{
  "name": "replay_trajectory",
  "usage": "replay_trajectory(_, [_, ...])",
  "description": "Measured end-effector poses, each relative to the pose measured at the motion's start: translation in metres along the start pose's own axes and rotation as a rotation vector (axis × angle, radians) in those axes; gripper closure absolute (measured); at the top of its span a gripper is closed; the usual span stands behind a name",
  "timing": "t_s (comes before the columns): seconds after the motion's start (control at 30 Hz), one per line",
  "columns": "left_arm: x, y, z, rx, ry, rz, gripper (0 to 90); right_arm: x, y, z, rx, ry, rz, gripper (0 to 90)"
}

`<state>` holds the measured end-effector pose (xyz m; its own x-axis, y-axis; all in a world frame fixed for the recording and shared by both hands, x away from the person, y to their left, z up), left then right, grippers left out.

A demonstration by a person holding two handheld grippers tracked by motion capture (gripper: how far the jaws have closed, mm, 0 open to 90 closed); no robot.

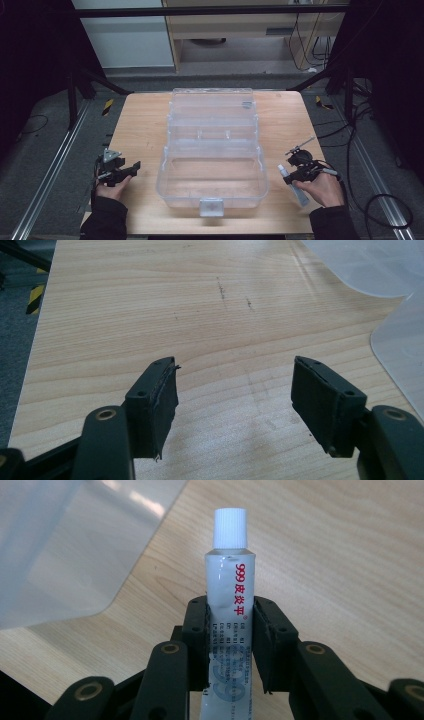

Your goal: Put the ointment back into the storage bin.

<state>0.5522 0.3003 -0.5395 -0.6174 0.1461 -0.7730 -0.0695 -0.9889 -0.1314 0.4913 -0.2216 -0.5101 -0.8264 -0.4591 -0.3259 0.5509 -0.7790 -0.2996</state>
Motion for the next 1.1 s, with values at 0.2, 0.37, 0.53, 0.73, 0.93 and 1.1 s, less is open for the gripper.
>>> replay_trajectory(0.2, [0.000,0.000,0.000,0.003,0.000,-0.002,34.7,-0.011,-0.007,0.014,0.004,0.027,0.048,69.8])
replay_trajectory(0.37, [0.000,0.000,0.000,0.005,0.001,-0.003,34.7,-0.019,-0.013,0.026,0.005,0.060,0.077,69.8])
replay_trajectory(0.53, [0.000,0.001,0.001,0.008,0.001,-0.003,34.8,-0.028,-0.019,0.041,0.010,0.094,0.106,69.8])
replay_trajectory(0.73, [0.000,0.001,0.000,0.009,-0.001,-0.004,35.0,-0.038,-0.030,0.056,-0.003,0.119,0.179,69.8])
replay_trajectory(0.93, [0.001,0.001,0.000,0.009,-0.008,-0.008,34.9,-0.048,-0.042,0.071,-0.015,0.127,0.240,69.8])
replay_trajectory(1.1, [0.001,0.001,0.000,0.010,-0.005,-0.007,35.0,-0.058,-0.055,0.083,-0.016,0.126,0.285,69.8])
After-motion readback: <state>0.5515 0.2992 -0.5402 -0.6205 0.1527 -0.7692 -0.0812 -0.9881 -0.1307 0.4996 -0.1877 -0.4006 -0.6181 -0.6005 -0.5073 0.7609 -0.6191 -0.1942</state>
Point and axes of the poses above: each handheld gripper's, and its own axes: z roughly backward along the jaws, x roughly out of its underside, y roughly to its right, the point moved 10 cm from there along -z, roughly forward along the jaws, and after that the axes turned 15 degrees about -x, right-handed, at the moved point
